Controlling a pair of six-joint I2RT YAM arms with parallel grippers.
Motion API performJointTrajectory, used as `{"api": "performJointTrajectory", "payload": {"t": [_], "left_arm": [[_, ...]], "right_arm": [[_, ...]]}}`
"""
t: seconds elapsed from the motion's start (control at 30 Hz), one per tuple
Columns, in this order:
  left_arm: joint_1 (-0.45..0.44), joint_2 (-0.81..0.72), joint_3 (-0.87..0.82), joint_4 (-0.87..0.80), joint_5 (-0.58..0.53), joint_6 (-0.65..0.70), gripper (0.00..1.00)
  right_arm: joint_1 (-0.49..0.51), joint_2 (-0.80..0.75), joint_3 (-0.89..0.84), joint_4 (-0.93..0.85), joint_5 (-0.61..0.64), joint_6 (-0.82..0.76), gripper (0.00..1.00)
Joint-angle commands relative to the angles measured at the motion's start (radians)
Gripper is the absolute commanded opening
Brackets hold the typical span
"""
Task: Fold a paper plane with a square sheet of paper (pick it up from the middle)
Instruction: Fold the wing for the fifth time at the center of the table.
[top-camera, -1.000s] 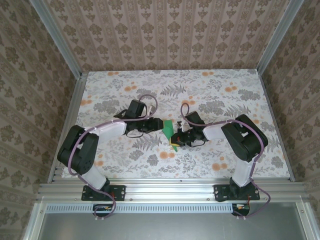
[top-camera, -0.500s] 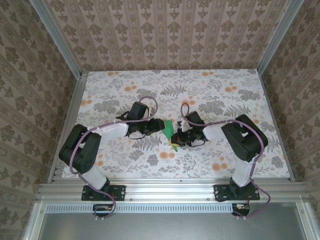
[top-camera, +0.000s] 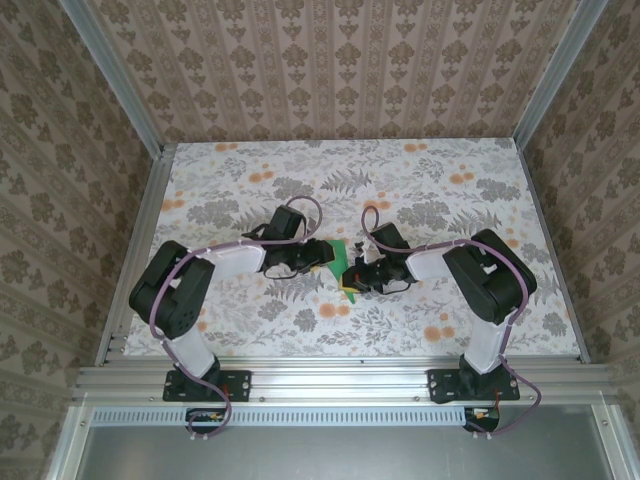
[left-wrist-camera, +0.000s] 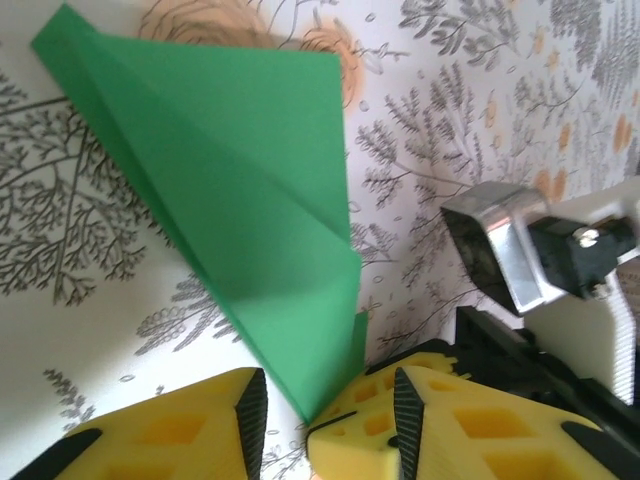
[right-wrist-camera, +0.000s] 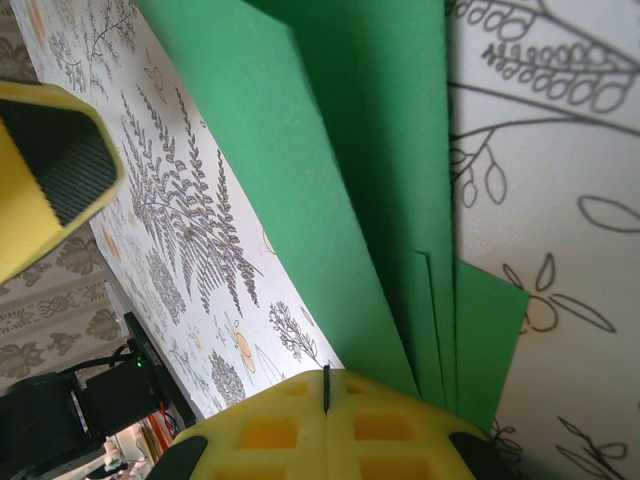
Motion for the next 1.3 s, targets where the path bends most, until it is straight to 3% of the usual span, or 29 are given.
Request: {"api": "performJointTrajectory", "payload": {"t": [0.0, 0.4, 0.63, 0.77, 0.93, 1.03, 1.27], "left_arm": [[-0.007, 0.012, 0.047, 0.032, 0.014, -0.018, 0.37], [-0.012, 0.116, 0.089, 0.077, 0.054, -0.040, 0.31], [-0.012, 0.148, 0.077, 0.074, 0.037, -0.031, 0.28], [-0.010, 0.150, 0.068, 0.065, 0.033, -0.017, 0.28], [-0.010, 0.138, 0.071, 0.071, 0.049, -0.008, 0.28], [-0.012, 0.081, 0.055, 0.079, 0.051, 0.005, 0.35], [-0.010, -0.054, 0.009, 0.015, -0.003, 0.011, 0.56]], "right_arm": [[-0.005, 0.024, -0.051, -0.108, 0.108, 0.012, 0.01], [-0.005, 0.019, -0.058, -0.091, 0.106, 0.023, 0.02], [-0.006, -0.068, -0.042, -0.090, 0.092, 0.040, 0.10], [-0.011, -0.190, -0.019, -0.181, 0.152, 0.009, 0.17], [-0.030, -0.304, -0.012, -0.325, 0.317, -0.038, 0.26], [-0.041, -0.325, -0.014, -0.366, 0.370, -0.054, 0.30], [-0.043, -0.252, 0.032, -0.349, 0.328, -0.067, 0.32]]}}
